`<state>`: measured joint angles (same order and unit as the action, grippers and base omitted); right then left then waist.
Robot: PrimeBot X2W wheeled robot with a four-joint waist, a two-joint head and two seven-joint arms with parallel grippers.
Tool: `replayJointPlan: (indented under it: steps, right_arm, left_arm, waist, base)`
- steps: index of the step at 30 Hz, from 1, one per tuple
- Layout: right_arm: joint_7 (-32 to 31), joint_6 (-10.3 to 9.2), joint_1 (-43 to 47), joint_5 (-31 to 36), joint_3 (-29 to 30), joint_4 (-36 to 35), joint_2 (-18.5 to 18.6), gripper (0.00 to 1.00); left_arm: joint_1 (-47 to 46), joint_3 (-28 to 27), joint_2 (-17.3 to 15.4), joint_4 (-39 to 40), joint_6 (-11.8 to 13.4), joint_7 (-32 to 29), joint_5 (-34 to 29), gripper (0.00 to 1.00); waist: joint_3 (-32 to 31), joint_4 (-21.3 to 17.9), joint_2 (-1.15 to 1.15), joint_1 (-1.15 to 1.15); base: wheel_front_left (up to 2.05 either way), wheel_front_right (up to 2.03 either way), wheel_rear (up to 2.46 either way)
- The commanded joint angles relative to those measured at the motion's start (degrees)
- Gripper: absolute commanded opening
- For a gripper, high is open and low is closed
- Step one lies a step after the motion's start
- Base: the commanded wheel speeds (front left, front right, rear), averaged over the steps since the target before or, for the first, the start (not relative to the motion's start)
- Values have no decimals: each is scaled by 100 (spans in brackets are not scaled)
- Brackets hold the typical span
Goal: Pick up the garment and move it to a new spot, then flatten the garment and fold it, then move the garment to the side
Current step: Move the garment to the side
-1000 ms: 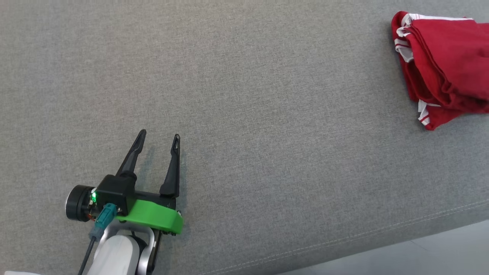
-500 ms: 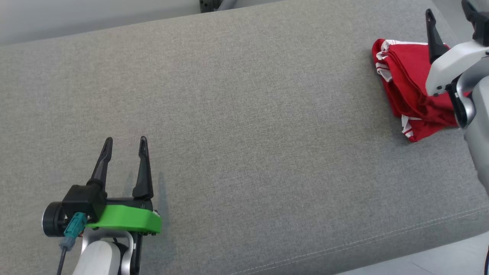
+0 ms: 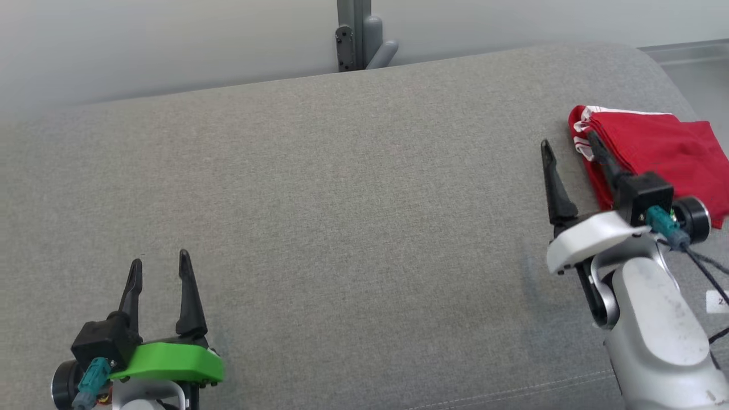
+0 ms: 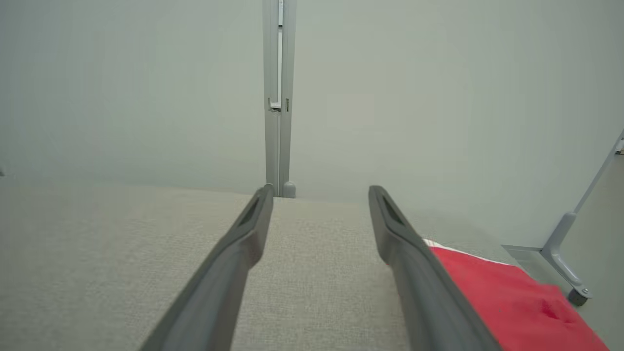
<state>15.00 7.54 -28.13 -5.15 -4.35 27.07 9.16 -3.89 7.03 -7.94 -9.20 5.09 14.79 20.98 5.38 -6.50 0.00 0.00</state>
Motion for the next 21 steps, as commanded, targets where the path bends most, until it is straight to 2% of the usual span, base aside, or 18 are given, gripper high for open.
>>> replayJointPlan:
  steps: [1, 9, 21]
  right_arm:
    - [20, -10, 323, 132, 104, -254, -117, 100]
    - [-17, -10, 1494, 380, 297, -1176, -578, 100]
    - [-128, -10, 2091, -123, -33, -1762, -621, 100]
  left_arm:
    - [121, -56, 31, -22, 36, 42, 23, 100]
    - [313, -104, 109, -47, -103, 42, -63, 100]
    - [444, -203, 249, -163, -231, 39, -73, 100]
  waist:
    - [-177, 189, 0, 0]
    - [-216, 338, 0, 0]
    - [-181, 375, 0, 0]
  base:
    - [0, 0, 0]
    - [0, 0, 0]
    - [0, 0, 0]
